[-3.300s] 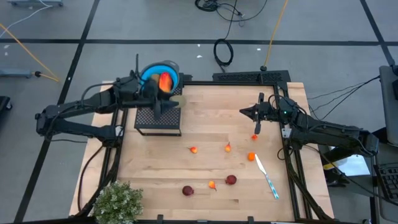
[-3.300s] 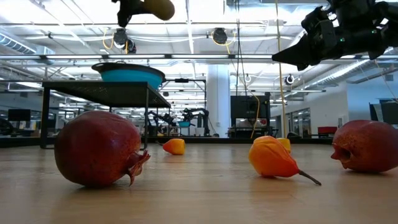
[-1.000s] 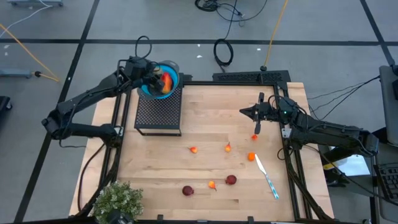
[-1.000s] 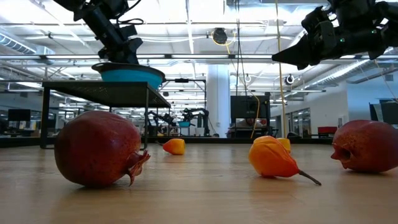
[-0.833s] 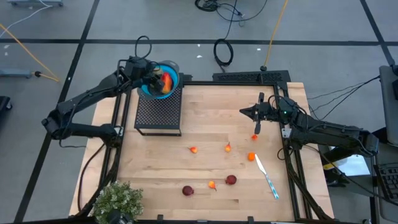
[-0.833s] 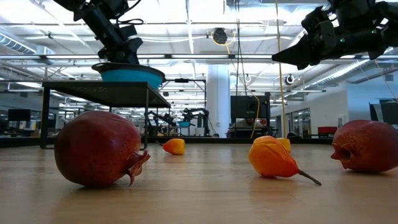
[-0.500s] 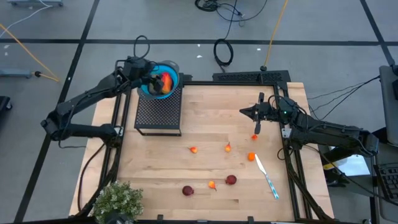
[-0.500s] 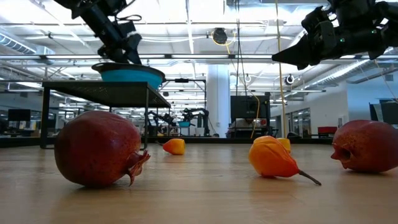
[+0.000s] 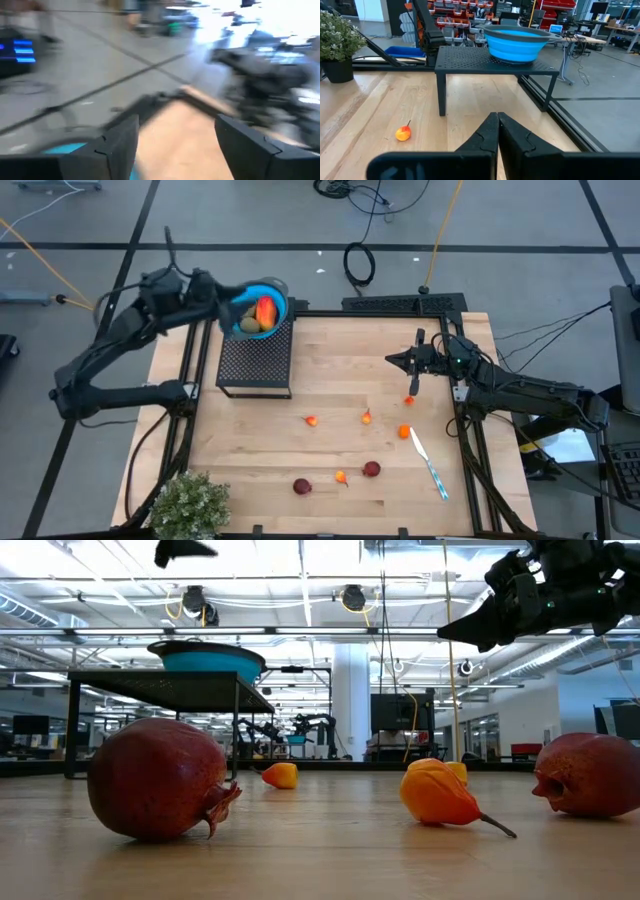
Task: Pick & Place Fruit
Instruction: Put the peach into the blue strainer bowl on the shelf
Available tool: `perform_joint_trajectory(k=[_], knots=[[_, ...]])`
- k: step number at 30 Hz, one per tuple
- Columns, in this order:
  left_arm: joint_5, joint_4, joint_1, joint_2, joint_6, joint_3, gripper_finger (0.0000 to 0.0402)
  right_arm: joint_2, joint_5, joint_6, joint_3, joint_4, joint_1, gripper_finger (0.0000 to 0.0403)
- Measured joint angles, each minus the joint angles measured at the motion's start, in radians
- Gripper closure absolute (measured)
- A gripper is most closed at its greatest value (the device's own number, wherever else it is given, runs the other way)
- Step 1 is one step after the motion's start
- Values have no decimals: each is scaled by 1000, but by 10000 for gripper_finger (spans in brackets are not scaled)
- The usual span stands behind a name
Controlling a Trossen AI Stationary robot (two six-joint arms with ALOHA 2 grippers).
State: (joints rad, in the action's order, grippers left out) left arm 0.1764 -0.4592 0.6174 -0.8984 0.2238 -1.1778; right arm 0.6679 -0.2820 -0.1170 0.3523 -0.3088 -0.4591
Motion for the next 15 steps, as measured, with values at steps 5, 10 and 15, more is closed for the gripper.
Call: perform_joint_trajectory(k=[5, 10, 15], knots=[[93, -34, -77, 63, 13, 9, 185, 0, -2, -2, 0, 0, 0, 403], [42, -99, -144, 85, -25, 10, 232, 0, -3, -40, 0, 0, 0, 403], [-4, -125, -190, 88, -83, 10, 285, 0, -4, -49, 0, 0, 1, 403]])
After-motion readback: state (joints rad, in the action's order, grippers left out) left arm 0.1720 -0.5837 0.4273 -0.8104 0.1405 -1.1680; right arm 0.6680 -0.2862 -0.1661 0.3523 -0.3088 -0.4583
